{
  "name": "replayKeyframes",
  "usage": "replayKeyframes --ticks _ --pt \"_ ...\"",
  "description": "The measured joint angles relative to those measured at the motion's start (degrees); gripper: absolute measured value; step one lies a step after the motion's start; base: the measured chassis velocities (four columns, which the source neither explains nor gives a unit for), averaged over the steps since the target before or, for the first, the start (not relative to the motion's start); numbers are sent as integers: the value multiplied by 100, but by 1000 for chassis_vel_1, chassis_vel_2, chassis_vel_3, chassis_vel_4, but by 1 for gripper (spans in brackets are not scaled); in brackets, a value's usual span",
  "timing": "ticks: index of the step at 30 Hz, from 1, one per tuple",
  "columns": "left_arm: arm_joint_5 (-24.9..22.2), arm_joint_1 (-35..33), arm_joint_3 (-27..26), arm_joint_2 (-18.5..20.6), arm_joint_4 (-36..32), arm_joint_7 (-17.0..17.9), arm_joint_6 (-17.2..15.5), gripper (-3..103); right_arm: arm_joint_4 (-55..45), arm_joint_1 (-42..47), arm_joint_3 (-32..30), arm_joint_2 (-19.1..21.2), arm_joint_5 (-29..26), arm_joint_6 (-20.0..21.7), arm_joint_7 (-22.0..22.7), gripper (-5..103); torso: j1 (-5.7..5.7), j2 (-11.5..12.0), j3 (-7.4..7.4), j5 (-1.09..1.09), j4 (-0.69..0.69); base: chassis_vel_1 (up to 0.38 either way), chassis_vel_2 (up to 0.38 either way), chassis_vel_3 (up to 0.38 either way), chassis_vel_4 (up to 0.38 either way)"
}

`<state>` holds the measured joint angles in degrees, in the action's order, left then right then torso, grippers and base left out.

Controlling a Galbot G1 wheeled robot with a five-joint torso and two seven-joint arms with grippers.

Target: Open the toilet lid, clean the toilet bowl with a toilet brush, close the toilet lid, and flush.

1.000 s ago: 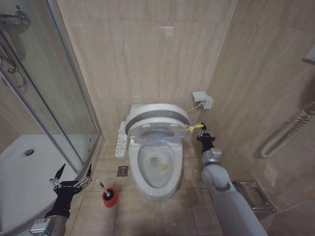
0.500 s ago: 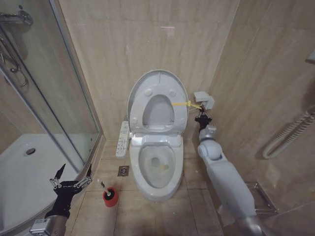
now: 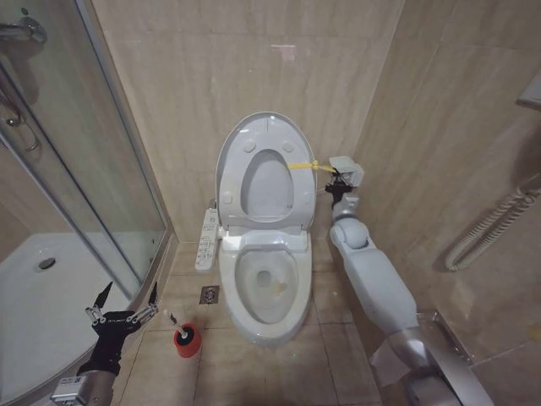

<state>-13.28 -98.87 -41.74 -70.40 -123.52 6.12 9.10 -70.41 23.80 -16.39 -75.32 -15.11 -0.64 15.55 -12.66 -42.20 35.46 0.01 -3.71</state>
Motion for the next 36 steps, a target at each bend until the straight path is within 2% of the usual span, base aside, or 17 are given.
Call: replayKeyframes --ticks 7,21,30,34,35,36 --pt "0 0 0 0 0 0 0 100 245 -250 42 -140 30 15 9 1 1 0 -1 -1 3 0 0 0 0" --pt "0 0 0 0 0 0 0 100 233 -435 232 -4 42 80 77 1 1 -1 -2 -1 6 0 0 0 0" --pt "0 0 0 0 0 0 0 100 -2 -232 361 213 33 135 101 1 1 -1 -2 0 5 0 0 0 0" --pt "0 0 0 0 0 0 0 100 -319 24 442 400 -100 287 129 1 1 -1 -2 -1 4 0 0 0 0" --pt "0 0 0 0 0 0 0 100 -381 71 458 426 -111 304 124 9 1 -1 -2 -1 1 0 0 0 0" --pt "0 0 0 0 0 0 0 100 -381 71 458 426 -111 304 124 9 1 -1 -2 -1 1 0 0 0 0"
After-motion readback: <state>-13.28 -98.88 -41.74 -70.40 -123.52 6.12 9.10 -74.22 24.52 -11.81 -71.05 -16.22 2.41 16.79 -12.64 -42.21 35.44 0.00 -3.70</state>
